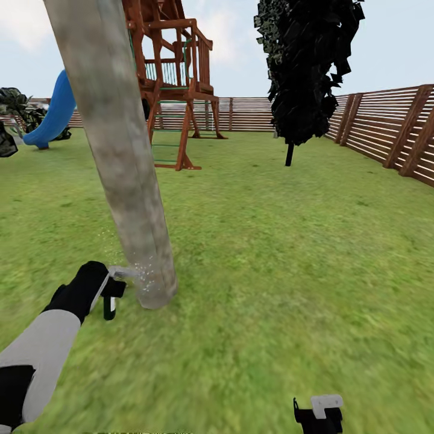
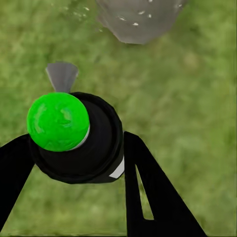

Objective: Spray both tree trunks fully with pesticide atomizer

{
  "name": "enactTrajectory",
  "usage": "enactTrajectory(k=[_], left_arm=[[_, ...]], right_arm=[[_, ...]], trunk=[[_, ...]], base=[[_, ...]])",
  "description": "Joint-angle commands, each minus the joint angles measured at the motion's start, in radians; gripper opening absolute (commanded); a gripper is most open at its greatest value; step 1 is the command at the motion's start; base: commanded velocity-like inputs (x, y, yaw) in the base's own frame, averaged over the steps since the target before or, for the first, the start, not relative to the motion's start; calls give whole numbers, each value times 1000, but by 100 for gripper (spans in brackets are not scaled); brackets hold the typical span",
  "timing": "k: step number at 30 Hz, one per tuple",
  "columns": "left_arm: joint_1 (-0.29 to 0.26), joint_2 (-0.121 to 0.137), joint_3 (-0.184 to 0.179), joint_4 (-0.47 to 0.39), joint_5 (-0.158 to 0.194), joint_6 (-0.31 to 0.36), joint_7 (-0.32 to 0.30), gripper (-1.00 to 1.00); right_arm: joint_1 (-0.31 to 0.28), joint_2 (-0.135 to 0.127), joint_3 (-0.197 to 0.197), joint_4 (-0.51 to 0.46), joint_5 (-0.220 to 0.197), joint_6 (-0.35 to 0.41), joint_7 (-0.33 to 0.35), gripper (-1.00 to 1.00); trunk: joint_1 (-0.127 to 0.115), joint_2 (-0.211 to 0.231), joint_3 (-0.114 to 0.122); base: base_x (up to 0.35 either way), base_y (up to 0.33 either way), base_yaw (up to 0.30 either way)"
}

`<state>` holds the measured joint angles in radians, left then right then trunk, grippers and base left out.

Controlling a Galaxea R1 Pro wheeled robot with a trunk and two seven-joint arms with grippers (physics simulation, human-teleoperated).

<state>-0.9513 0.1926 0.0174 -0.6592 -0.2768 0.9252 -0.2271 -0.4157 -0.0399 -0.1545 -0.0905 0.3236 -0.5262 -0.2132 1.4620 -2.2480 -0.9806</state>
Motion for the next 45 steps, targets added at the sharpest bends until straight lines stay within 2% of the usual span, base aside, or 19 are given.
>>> enactTrajectory(k=[1,4,8,11,14,20,25,37,40,45], left_arm=[[1,14,-1,0,7,1,0,-100],[-1,8,-2,-2,8,2,-1,-100],[-3,-28,-3,-52,9,32,0,-100],[-28,-41,-8,-74,10,58,-1,-100],[-55,-31,-9,-76,9,62,-1,-100],[-43,-13,-12,-74,6,60,-1,-100],[-42,-23,-12,-74,7,60,0,-100],[-36,-19,-8,-59,4,58,2,-100],[-7,-17,-8,-60,2,55,3,-100],[-1,-20,-7,-59,3,52,3,-100]], right_arm=[[0,0,0,0,0,0,0,100],[0,0,1,0,0,0,0,100],[0,0,0,0,0,0,0,100],[0,-1,0,0,1,0,0,100],[0,-2,0,0,2,0,0,100],[0,-1,0,0,0,0,0,100],[0,0,0,0,0,0,0,100],[0,0,0,-1,0,0,0,100],[0,-1,0,0,0,0,-1,100],[0,-2,0,0,0,0,-2,100]], trunk=[[0,0,0],[0,0,0],[0,0,0],[0,0,0],[0,0,0],[0,0,0],[0,0,0],[0,0,0],[0,0,0],[0,0,0]], base=[[0,0,272],[0,0,239],[0,0,28],[0,0,2],[0,0,0],[21,-35,0],[133,-230,47],[12,-272,240],[0,-275,15],[0,-275,1]])
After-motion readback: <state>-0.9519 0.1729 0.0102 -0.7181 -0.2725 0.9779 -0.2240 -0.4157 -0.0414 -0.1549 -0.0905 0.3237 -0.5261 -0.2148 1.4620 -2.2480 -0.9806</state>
